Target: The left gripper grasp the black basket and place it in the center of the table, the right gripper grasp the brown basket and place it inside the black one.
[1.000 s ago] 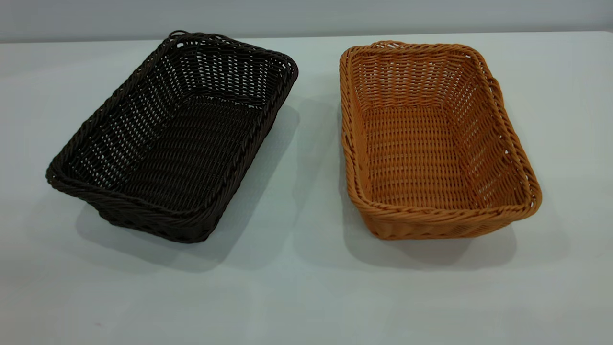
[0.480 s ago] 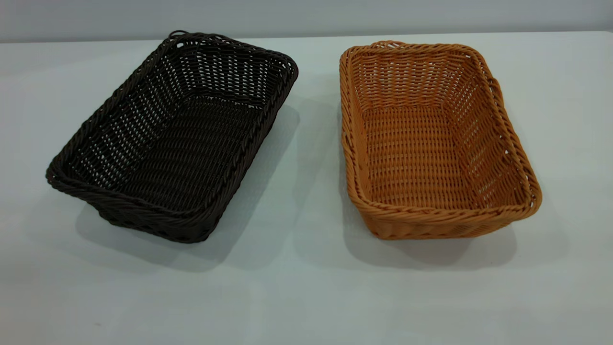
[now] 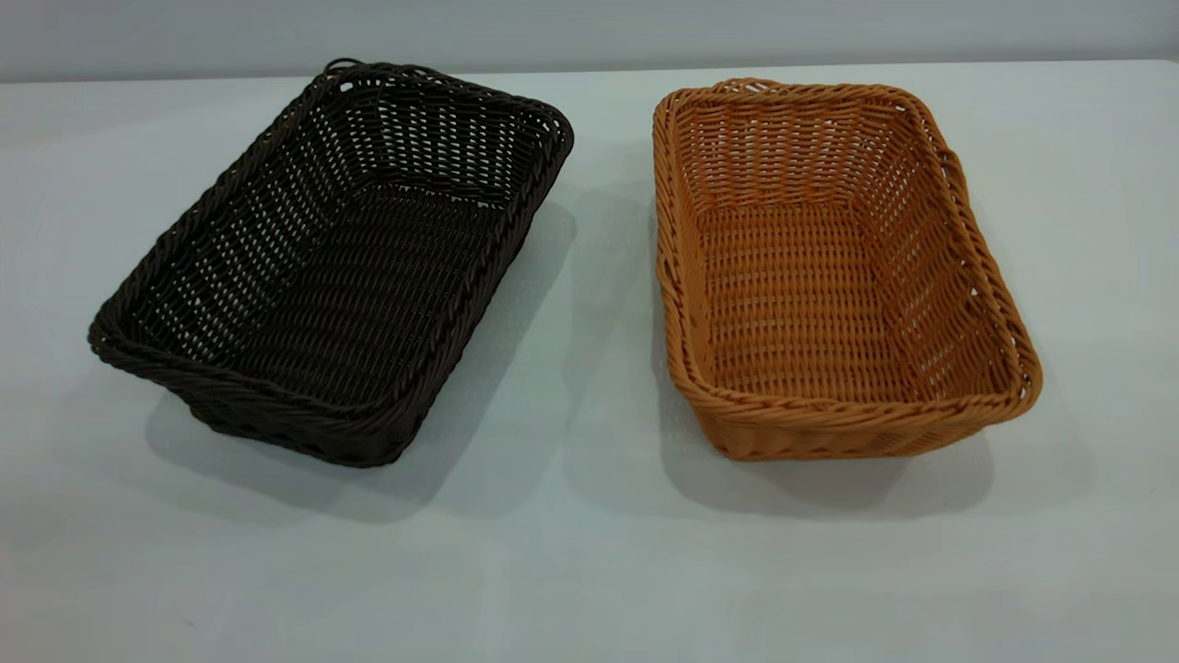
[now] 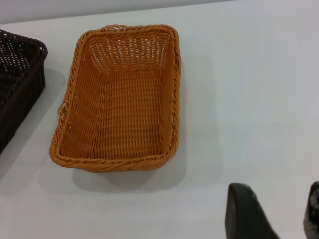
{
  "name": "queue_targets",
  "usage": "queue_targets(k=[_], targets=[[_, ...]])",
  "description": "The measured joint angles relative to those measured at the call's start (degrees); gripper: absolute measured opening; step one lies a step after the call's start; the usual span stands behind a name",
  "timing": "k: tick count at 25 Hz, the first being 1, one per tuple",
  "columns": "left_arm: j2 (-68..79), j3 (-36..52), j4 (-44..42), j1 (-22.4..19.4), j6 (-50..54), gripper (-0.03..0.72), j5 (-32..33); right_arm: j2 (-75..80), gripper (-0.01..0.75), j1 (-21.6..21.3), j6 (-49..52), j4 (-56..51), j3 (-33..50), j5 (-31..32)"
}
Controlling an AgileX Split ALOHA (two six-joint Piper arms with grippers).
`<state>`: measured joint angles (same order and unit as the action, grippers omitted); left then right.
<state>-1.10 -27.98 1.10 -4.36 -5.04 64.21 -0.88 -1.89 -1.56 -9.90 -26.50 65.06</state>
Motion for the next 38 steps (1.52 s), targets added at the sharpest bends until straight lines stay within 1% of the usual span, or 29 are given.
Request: queue_targets(k=[7,11,14,17,20,23,26,32,35,38], targets=[[0.0,0.0,-0.06,0.0,0.0,0.419,0.0,0.0,0.243,0.0,-0.17,-2.7,0.0,-0.29],[0.0,0.0,-1.92,0.0,0.1,0.419,-0.34,0.05,0.245,0.0,-0.35,-3.74,0.0,-0.69],[0.0,-0.06,-3.46,0.0,0.17,0.419,-2.79,4.22,0.277,0.0,-2.17,-6.96,-0.28,-2.61],[2.94,-0.11,-5.54,0.0,0.17,0.419,-9.98,12.46,0.351,0.0,-6.96,-11.25,-0.36,-10.16],[11.91,-0.11,-7.46,0.0,0.46,0.419,-16.59,22.45,0.446,0.0,-13.03,-16.56,-0.36,-16.86],[22.41,-0.11,-7.75,0.0,2.03,0.419,-22.47,32.86,0.512,0.0,-17.66,-22.94,-0.36,-20.86],[33.12,-0.11,-7.81,0.0,3.79,0.419,-29.41,43.25,0.53,0.0,-21.8,-32.28,-0.36,-22.35],[51.11,-2.48,-5.78,0.0,4.38,0.419,-41.13,61.95,0.532,0.0,-36.88,-52.82,-0.36,-21.97],[59.27,-4.79,-5.78,0.0,4.38,0.419,-45.1,70.81,0.532,0.0,-37.62,-60.73,-0.36,-22.23],[66.82,-7.75,-5.78,0.0,4.38,0.419,-47.21,79.96,0.533,0.0,-32.69,-67.37,-0.54,-21.88]])
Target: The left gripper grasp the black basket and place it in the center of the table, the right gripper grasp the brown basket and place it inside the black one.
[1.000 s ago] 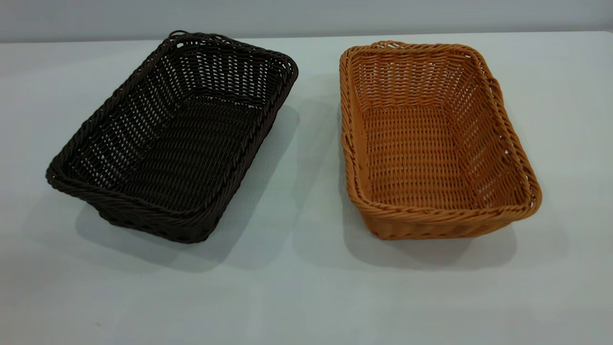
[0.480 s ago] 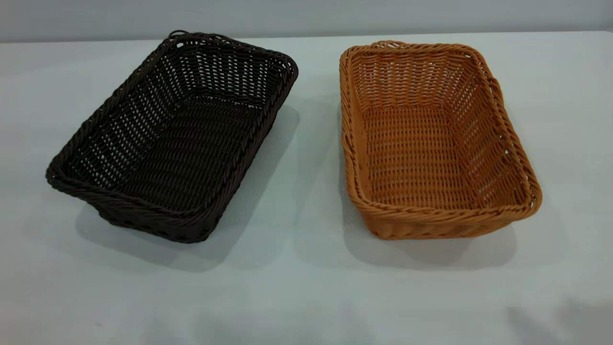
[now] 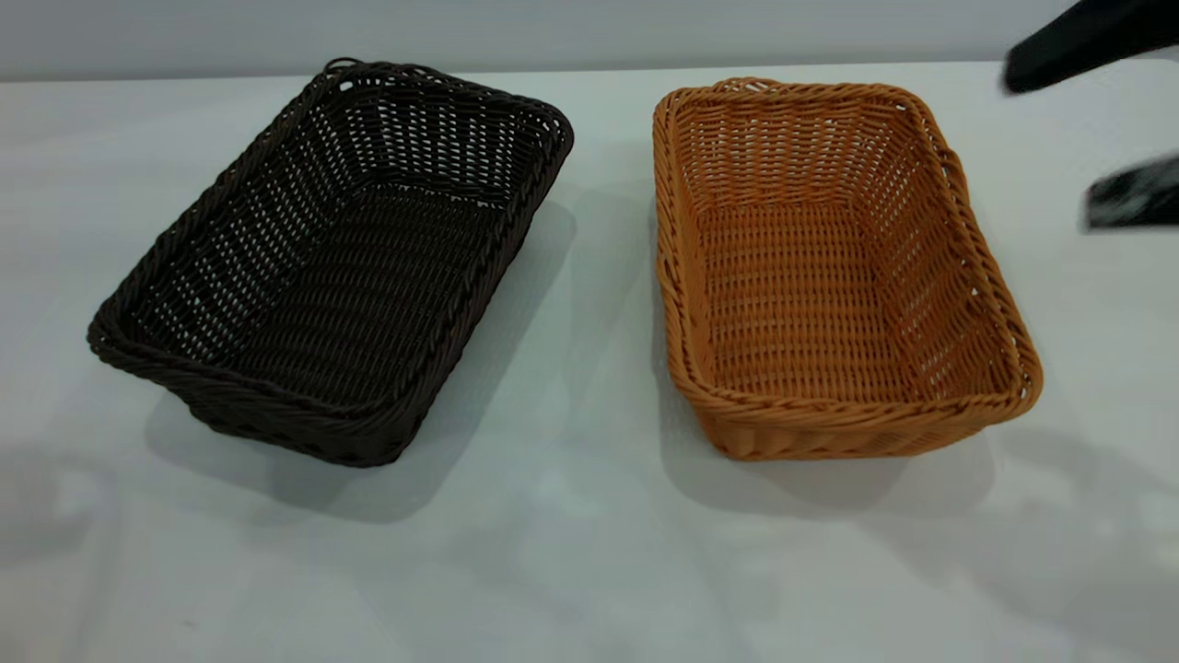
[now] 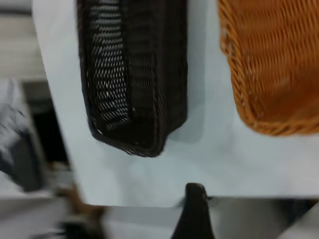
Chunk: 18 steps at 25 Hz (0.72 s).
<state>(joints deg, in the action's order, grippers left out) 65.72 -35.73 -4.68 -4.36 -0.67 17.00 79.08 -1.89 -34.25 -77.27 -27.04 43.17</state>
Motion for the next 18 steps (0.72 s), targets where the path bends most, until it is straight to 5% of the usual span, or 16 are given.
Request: queue_targets(k=[5,12,18], targets=[[6.76,-3.03,0.05,0.04,0.36,0.419,-4.95,14.3,0.533,1.08,9.1,-7.06,0.0,2.99],[12.83,-3.29,2.32,1.42,0.67,0.419,-9.1,28.38,0.533,9.75,10.33,-24.01,-1.21,1.98],[16.79,-3.35,2.43,4.05,0.67,0.419,-10.91,37.37,0.533,14.32,10.82,-26.3,-3.3,-2.35]])
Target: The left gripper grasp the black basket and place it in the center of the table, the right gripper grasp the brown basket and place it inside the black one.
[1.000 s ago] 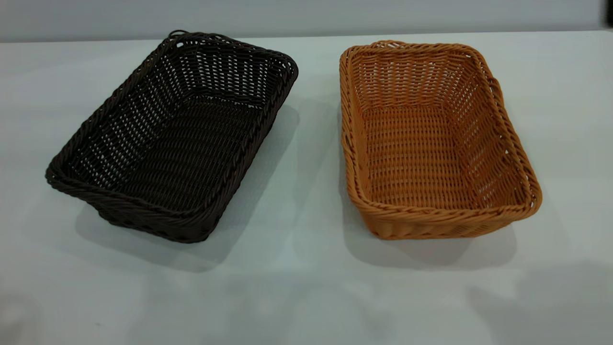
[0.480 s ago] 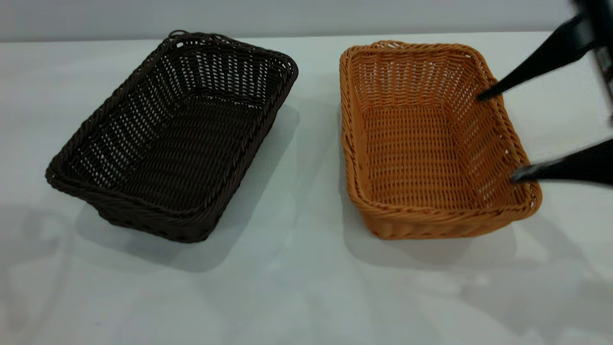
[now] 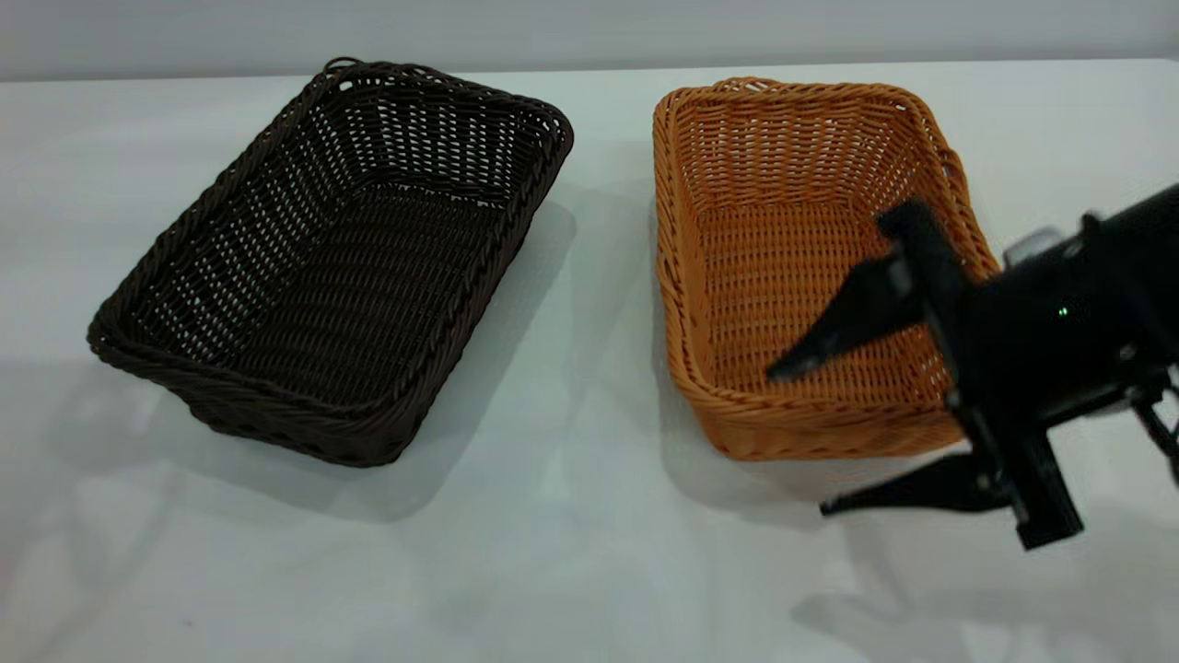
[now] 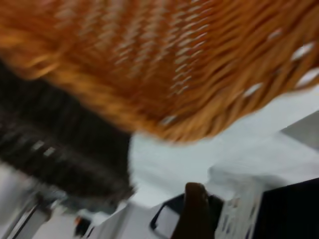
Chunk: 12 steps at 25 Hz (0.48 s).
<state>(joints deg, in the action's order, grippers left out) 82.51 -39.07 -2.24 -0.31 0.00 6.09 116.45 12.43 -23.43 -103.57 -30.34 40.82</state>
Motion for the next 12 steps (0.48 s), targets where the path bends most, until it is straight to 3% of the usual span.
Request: queue_targets(k=[12], targets=[[7.81,-6.21,0.16,2.87,2.04,0.419,-0.86,5.14,0.533,0.65,2.79,-0.64,-7.48,-9.29]])
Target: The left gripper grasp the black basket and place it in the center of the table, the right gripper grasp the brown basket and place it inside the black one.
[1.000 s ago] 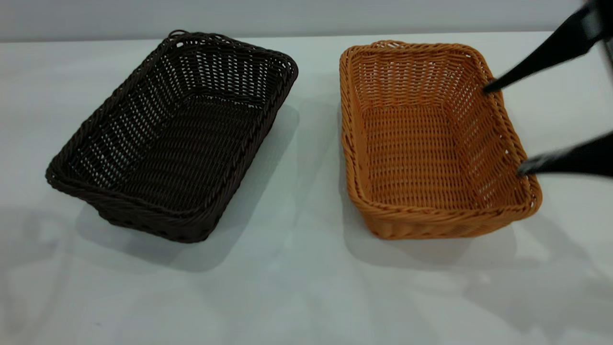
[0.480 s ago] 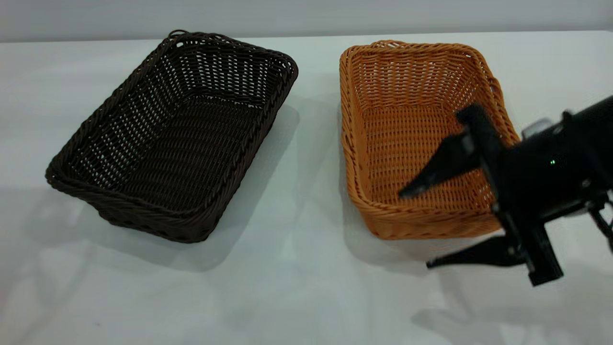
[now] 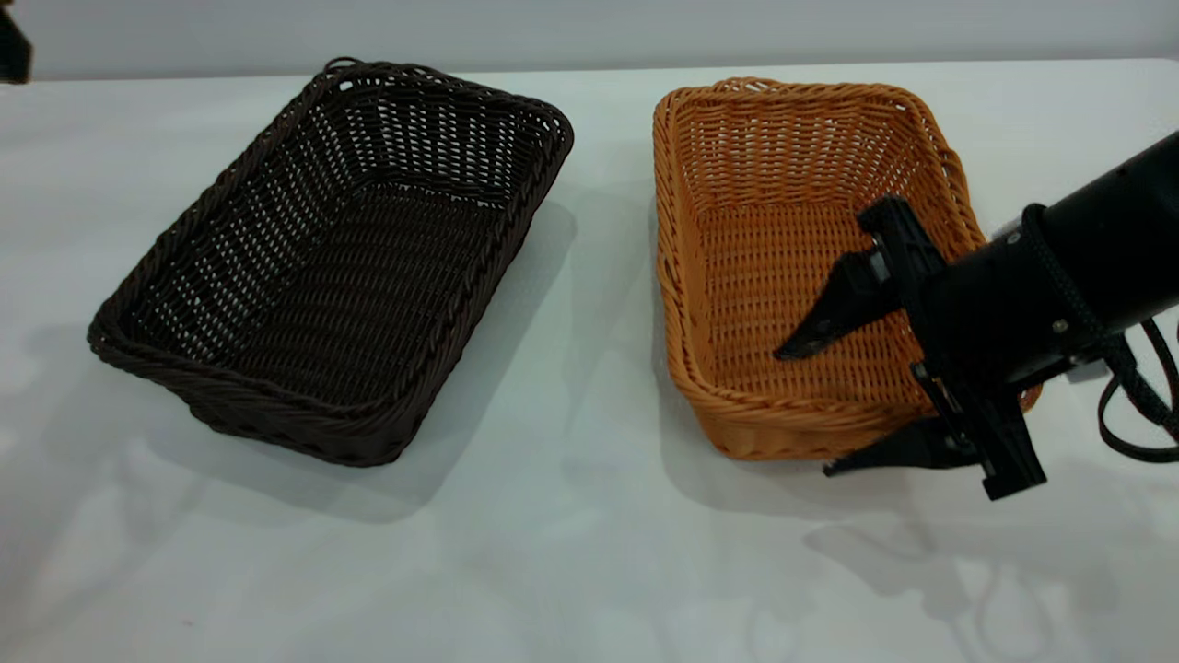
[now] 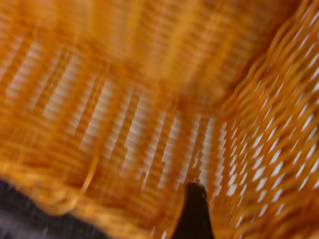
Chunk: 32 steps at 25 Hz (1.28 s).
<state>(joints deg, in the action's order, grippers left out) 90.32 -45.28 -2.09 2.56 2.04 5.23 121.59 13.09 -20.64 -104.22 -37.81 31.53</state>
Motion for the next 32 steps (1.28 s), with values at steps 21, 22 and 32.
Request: queue_targets(k=[21,22,32], targets=[[33.49,-30.24,0.02,6.49,-3.99,0.43,14.23,2.3,0.521,0.63,-1.04,-0.14,-0.63,-1.92],[34.58,-30.52,0.02,6.49,-3.94,0.431,14.06,2.3,0.521,0.63,-1.04,-0.14,-0.63,-1.92],[42.84,-32.62,0.34,6.49,-3.72,0.286,12.59,2.34,0.423,0.63,-1.33,-0.14,-0.63,-5.59]])
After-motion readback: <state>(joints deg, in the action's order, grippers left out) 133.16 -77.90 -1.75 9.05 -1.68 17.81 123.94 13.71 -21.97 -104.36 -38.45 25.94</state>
